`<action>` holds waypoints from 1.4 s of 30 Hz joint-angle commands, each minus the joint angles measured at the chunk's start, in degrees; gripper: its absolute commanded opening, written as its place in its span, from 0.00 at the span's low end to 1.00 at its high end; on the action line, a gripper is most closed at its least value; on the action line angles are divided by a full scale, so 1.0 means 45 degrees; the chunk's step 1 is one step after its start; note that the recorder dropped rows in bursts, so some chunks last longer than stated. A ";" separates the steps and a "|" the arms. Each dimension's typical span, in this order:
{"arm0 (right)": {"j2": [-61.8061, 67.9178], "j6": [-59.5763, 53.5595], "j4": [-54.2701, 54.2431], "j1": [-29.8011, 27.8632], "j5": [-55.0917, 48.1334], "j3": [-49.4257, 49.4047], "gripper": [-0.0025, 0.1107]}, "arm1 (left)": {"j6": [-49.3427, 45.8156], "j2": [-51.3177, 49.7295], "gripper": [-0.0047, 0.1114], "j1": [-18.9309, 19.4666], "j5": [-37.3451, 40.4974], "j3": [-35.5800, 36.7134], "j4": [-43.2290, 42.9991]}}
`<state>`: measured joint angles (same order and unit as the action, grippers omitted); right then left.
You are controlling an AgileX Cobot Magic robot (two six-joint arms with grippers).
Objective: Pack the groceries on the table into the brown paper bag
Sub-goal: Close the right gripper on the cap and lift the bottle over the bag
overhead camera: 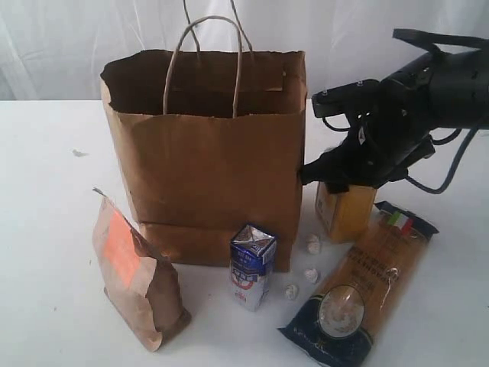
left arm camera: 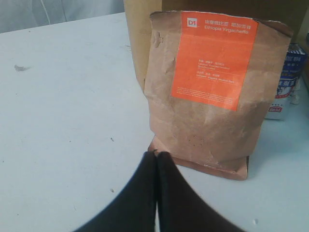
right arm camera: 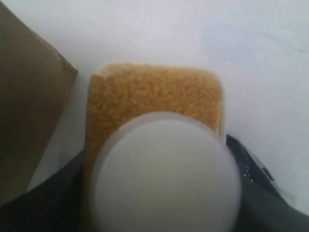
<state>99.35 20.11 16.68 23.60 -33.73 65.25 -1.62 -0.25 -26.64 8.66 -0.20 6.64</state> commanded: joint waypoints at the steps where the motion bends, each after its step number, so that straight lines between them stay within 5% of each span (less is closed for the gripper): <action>1: -0.1705 -0.0735 0.0603 -0.0047 0.0049 0.0304 0.02 | -0.0039 0.0056 0.04 0.0036 -0.0024 0.0045 0.0046; 10: -0.4280 -0.3193 -0.1686 0.0123 -0.3982 0.5851 0.02 | -0.0039 0.0056 0.04 0.0036 -0.0024 0.0045 0.0046; 16: -0.3796 -0.3360 -0.1791 0.2243 -0.4187 0.8323 0.02 | -0.0039 0.0056 0.04 0.0036 -0.0024 0.0045 0.0046; 42: 0.0023 -0.1836 -0.0062 0.3783 -0.7307 0.9764 0.02 | -0.0039 0.0056 0.04 0.0036 -0.0024 0.0045 0.0046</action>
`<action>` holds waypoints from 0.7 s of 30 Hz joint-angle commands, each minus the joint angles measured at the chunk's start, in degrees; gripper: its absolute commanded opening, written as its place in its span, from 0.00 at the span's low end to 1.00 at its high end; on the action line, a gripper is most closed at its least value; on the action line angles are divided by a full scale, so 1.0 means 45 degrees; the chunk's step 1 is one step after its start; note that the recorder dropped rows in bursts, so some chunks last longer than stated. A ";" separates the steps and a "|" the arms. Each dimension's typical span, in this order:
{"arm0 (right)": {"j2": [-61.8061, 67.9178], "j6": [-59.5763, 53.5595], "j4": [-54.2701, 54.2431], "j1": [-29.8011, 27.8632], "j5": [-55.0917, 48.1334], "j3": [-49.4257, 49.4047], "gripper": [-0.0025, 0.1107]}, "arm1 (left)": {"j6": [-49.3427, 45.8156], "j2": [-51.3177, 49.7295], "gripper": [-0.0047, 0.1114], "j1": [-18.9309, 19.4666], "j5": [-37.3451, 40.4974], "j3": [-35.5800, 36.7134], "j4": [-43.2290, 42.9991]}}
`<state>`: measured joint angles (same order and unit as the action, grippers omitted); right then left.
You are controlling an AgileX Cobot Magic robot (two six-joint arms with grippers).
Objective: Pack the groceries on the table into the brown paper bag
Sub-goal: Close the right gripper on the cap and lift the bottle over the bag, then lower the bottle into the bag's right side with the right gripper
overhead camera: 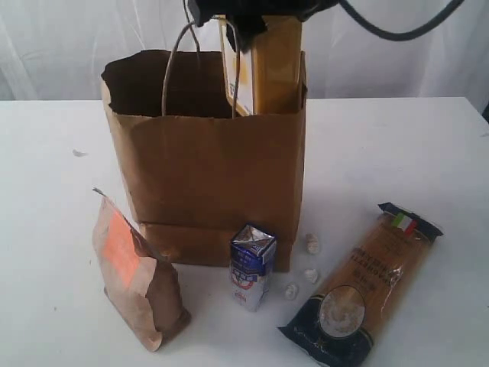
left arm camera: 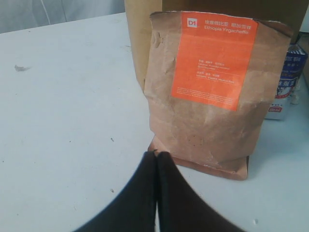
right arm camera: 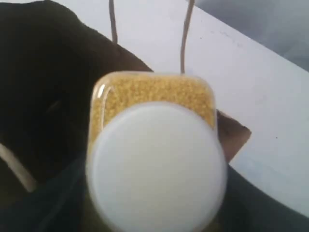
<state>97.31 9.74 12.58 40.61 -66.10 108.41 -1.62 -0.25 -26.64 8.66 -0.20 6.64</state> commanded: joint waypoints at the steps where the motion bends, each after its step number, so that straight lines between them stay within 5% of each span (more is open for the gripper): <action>1: 0.0622 0.0598 0.1066 0.0002 -0.0205 0.0174 0.02 | -0.0039 0.0056 0.04 0.0036 -0.0024 0.0045 0.0046; 11: 0.1679 0.2510 0.1851 0.0002 -0.0858 0.0174 0.02 | -0.0039 0.0056 0.04 0.0036 -0.0024 0.0045 0.0046; 21: 0.1506 0.0869 -0.0111 0.0109 0.1351 0.0202 0.02 | -0.0039 0.0056 0.04 0.0036 -0.0024 0.0045 0.0046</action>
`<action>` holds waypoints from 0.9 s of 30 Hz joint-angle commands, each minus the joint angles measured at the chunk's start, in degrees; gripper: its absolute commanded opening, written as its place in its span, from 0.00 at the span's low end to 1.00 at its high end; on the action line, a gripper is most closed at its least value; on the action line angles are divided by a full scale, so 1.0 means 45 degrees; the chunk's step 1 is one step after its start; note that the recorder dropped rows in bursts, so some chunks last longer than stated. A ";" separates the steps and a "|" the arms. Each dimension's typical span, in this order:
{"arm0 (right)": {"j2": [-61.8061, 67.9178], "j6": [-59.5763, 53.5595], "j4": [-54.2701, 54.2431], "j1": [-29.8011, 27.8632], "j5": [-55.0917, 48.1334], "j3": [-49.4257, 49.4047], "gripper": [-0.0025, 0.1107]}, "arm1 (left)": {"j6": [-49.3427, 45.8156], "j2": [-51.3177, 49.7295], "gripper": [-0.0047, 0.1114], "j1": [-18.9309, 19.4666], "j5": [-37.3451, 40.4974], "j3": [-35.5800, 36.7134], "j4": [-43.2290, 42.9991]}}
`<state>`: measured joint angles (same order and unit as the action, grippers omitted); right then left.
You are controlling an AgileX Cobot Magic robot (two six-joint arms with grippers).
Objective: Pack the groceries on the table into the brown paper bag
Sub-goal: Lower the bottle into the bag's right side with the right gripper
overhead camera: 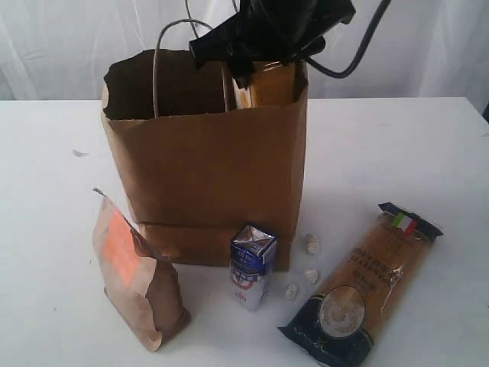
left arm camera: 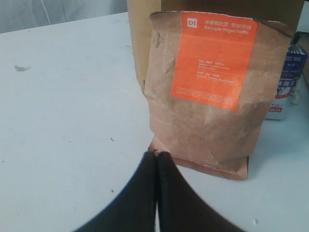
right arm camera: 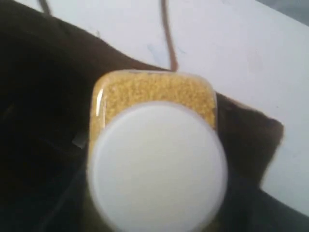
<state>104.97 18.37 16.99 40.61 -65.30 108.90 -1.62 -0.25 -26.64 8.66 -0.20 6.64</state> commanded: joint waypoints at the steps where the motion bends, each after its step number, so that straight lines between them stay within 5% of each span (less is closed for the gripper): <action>1: -0.0196 -0.1496 -0.1454 0.0109 0.1124 0.0092 0.02 | -0.0039 0.0056 0.04 0.0036 -0.0024 0.0045 0.0046; 8: -0.0169 -0.4411 -0.3103 0.0109 0.0880 0.0092 0.08 | -0.0039 0.0056 0.04 0.0036 -0.0024 0.0045 0.0046; 15: -0.0225 -0.4455 -0.3019 0.0109 0.0464 0.0121 0.69 | -0.0039 0.0056 0.04 0.0036 -0.0024 0.0045 0.0046; 27: -0.0352 -0.4287 -0.2745 0.0109 0.0405 0.0150 0.69 | -0.0039 0.0056 0.04 0.0036 -0.0024 0.0045 0.0046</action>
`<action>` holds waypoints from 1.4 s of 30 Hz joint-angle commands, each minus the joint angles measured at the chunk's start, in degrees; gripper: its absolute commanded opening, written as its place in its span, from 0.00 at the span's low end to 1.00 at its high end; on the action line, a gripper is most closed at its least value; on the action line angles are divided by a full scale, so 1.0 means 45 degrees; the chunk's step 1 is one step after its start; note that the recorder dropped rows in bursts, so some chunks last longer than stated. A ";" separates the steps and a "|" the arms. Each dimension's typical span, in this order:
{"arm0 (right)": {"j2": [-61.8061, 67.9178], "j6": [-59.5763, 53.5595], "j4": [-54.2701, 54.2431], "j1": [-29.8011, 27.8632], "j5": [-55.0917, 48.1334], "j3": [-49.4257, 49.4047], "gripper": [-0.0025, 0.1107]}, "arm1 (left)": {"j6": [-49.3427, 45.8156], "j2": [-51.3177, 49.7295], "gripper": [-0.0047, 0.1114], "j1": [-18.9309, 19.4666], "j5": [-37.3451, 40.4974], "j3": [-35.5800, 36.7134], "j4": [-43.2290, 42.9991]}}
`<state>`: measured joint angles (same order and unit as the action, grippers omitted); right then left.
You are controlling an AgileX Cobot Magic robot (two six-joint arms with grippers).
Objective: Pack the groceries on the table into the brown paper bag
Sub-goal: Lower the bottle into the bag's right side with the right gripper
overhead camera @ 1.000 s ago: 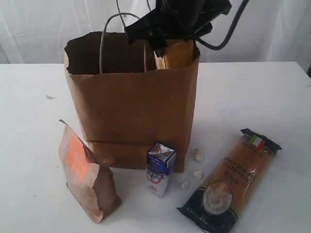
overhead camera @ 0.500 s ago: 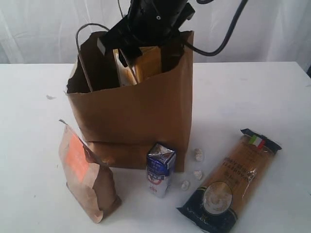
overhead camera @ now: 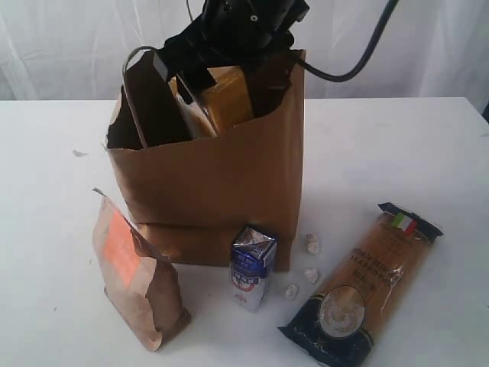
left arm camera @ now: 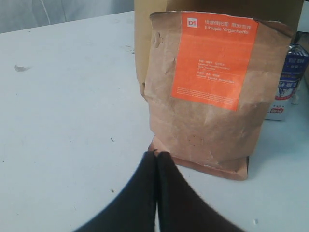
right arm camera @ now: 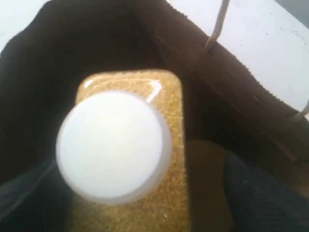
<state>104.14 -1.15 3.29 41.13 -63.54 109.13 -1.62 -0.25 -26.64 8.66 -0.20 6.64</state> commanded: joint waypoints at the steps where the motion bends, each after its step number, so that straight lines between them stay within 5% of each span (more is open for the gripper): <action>1: -0.0168 0.0081 0.0298 -0.0005 0.0014 0.0100 0.69 | -0.0039 0.0056 0.04 0.0036 -0.0024 0.0045 0.0046; 8: -0.0459 0.0081 0.0465 -0.0005 0.0173 0.0100 0.58 | -0.0039 0.0056 0.04 0.0036 -0.0024 0.0045 0.0046; 16: -0.0551 0.0081 0.0525 -0.0005 0.0092 0.0100 0.03 | -0.0039 0.0056 0.04 0.0036 -0.0024 0.0045 0.0046; 23: -0.0983 0.2350 0.3022 -0.0005 0.0181 0.0100 0.02 | -0.0039 0.0056 0.04 0.0036 -0.0024 0.0045 0.0046; 33: -0.0964 0.2126 0.2648 -0.0005 -0.0312 0.0100 0.02 | -0.0039 0.0056 0.04 0.0036 -0.0024 0.0045 0.0046; 42: -0.0774 0.6097 0.3952 -0.0029 0.0295 -0.0434 0.02 | -0.0039 0.0056 0.04 0.0036 -0.0024 0.0045 0.0046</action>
<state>101.22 22.84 18.14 41.15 -64.72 107.55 -1.62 -0.25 -26.64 8.66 -0.20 6.64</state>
